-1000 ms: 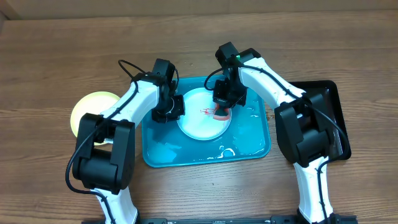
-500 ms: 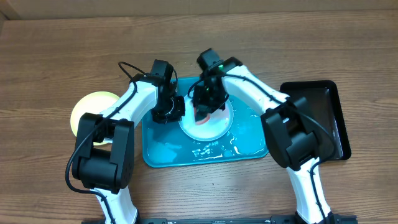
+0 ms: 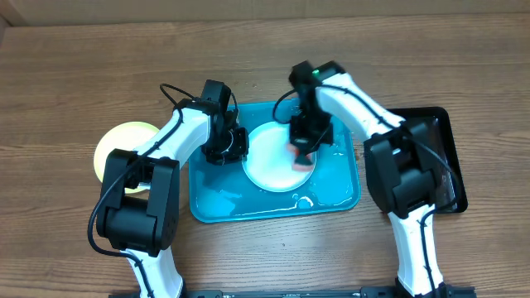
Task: Clean dirty plates on tray and stack at the side
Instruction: 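Scrub the blue plate with the sponge while the left gripper holds it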
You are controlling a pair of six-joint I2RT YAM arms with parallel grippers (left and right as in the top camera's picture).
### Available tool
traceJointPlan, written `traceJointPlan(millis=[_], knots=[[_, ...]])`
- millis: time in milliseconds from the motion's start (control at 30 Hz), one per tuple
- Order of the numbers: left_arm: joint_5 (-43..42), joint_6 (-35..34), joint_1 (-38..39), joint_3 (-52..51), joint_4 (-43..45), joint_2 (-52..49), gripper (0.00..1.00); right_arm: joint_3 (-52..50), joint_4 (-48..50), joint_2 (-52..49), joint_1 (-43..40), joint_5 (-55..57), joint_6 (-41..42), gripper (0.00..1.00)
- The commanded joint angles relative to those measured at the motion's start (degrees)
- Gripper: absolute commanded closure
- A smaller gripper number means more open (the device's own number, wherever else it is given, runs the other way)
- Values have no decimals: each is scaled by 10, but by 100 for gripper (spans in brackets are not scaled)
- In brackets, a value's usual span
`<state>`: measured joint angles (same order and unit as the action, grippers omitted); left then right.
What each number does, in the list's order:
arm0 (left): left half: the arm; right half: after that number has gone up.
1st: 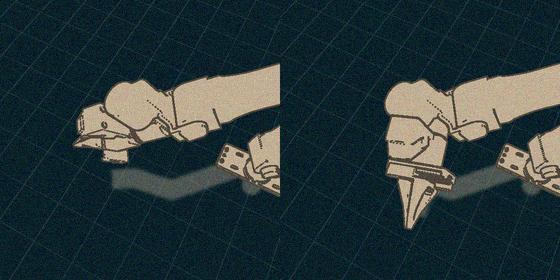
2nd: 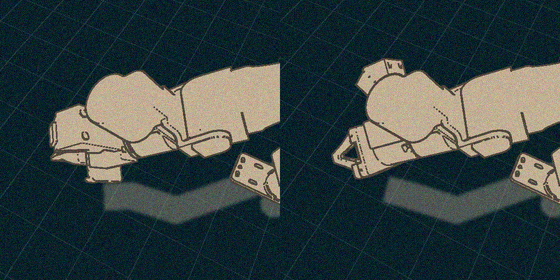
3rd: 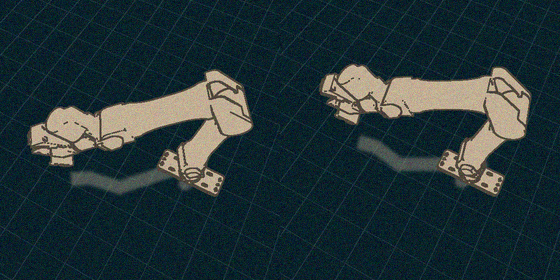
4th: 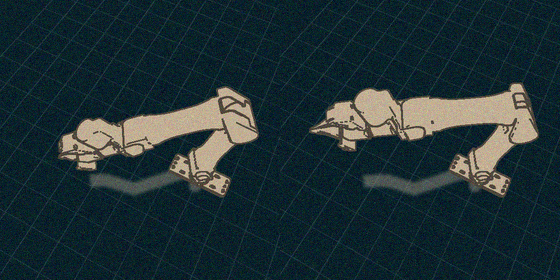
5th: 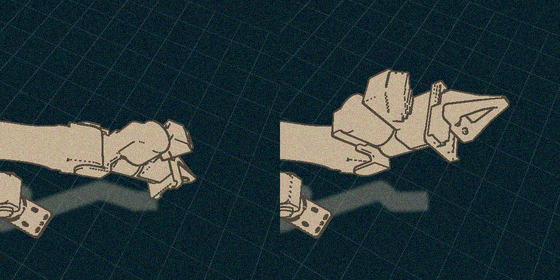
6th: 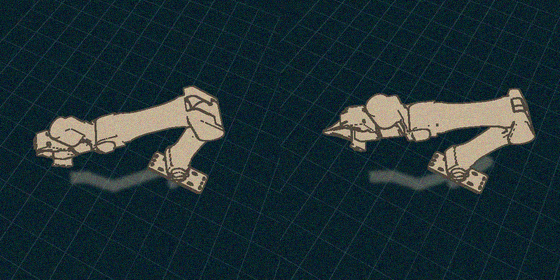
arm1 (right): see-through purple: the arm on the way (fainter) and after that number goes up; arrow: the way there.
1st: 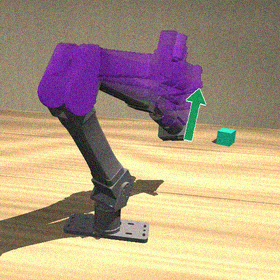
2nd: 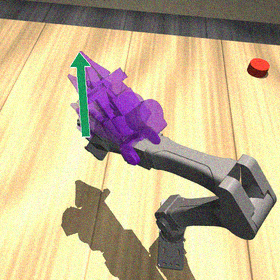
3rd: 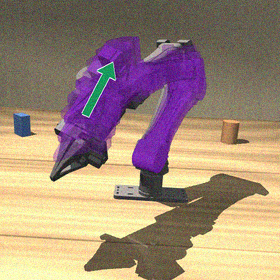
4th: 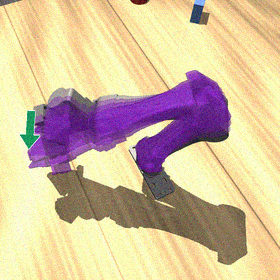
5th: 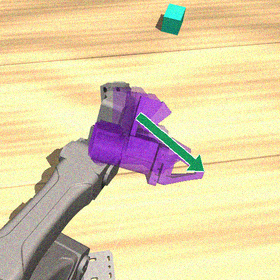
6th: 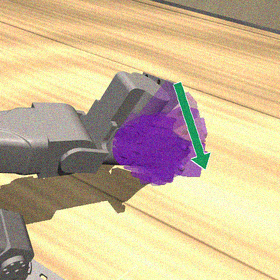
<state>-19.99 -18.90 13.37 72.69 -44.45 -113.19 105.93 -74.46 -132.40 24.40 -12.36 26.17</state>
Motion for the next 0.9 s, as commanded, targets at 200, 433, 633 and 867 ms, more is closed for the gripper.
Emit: traceJointPlan(millis=[200, 433, 633, 867], knots=[[7, 14, -11, 0, 4, -6, 96, 11, 157, -42, 21, -124, -24, 96], [7, 16, -11, 0, 6, -6, 96, 13, 123, -77, 87, -216, -68, 96], [7, 16, -11, 0, 6, -6, 96, 19, 29, -75, 80, -160, -86, 96], [7, 16, -11, 0, 6, -6, 96, 19, -31, -51, 20, 8, -57, 96]])
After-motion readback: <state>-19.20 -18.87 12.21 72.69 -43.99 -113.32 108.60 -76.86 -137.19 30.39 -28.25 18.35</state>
